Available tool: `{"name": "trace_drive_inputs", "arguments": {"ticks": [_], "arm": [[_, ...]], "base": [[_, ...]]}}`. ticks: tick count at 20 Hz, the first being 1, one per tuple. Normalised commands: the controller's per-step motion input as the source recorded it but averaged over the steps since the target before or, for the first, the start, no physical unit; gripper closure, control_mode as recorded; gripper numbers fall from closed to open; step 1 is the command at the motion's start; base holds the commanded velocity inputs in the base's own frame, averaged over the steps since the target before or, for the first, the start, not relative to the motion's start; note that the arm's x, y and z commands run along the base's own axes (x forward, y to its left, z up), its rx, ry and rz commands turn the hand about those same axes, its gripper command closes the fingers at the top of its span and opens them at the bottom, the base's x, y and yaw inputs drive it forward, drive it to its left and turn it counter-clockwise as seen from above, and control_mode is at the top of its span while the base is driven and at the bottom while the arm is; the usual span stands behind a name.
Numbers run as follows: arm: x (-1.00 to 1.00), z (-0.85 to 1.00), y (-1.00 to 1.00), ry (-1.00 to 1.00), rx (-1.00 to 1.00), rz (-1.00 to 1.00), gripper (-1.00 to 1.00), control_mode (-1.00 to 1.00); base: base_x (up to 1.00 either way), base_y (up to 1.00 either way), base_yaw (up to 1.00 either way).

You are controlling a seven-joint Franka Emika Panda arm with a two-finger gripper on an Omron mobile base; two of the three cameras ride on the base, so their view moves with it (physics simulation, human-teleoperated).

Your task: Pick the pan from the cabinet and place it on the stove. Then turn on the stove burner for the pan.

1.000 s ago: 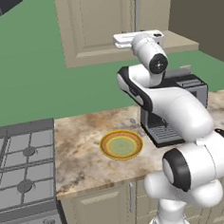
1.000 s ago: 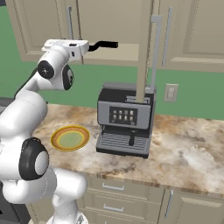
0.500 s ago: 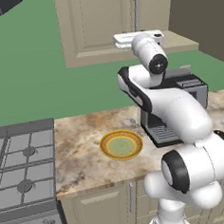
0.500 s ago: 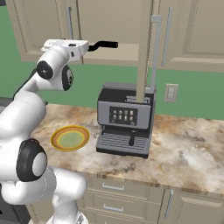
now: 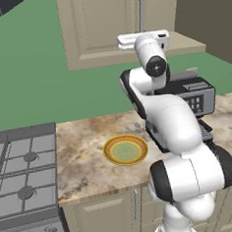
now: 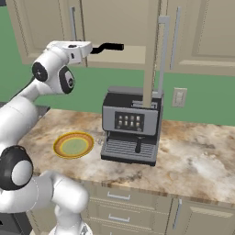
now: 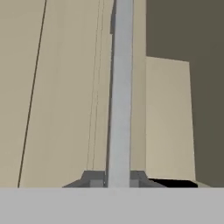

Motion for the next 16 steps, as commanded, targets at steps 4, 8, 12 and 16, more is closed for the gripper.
{"name": "trace_drive_inputs", "arguments": {"ticks": [4,8,12,16], "arm": [[0.1,0.0,0.0,0.05,0.0,-0.01,1.0,-1.0],[-0.22,0.08,0.0,0.01,0.0,0.02,1.0,-1.0],[-0.64,0.16,0.19,0.0,0.0,0.09,1.0,-1.0],[-0.75,0.23,0.34,0.01,0.0,0.12,1.0,-1.0]], "base": [[0.0,0.0,0.0],[0.0,0.0,0.0],[0.0,0.0,0.0],[0.0,0.0,0.0]]}}
